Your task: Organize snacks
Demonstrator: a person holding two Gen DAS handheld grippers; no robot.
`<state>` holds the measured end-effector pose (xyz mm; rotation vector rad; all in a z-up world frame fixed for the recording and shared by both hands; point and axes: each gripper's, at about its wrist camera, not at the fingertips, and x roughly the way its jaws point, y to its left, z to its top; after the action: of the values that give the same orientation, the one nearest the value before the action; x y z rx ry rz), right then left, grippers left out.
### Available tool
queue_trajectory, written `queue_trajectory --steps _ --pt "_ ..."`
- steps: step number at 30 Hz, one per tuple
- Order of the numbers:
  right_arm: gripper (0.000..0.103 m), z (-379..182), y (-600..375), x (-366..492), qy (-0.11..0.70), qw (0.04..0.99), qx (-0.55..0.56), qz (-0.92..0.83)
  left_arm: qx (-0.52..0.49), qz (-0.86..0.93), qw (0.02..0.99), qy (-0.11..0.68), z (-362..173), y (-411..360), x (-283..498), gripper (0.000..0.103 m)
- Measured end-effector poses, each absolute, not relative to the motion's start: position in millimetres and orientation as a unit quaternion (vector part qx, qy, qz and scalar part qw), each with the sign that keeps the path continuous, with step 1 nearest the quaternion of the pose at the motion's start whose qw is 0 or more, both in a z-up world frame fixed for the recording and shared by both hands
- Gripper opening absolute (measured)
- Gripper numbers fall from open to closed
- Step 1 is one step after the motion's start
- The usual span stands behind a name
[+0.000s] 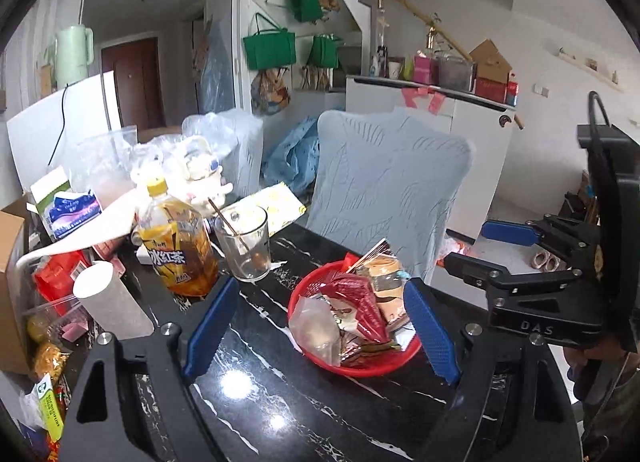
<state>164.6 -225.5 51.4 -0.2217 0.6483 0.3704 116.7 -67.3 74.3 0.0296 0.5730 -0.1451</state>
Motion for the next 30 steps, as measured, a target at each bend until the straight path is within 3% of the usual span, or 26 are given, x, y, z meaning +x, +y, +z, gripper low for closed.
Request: queue_trajectory --steps 13,18,30 --pt "0.071 83 -239 90 0.272 0.945 -0.076 0.165 0.015 -0.101 0.961 0.259 90 -70 69 0.084" --pt "0.078 77 -243 65 0.273 0.948 -0.054 0.155 0.008 -0.113 0.959 0.26 79 -68 51 0.084" --pt "0.078 45 -249 31 0.304 0.945 -0.017 0.121 0.004 -0.13 0.952 0.275 52 -66 31 0.084"
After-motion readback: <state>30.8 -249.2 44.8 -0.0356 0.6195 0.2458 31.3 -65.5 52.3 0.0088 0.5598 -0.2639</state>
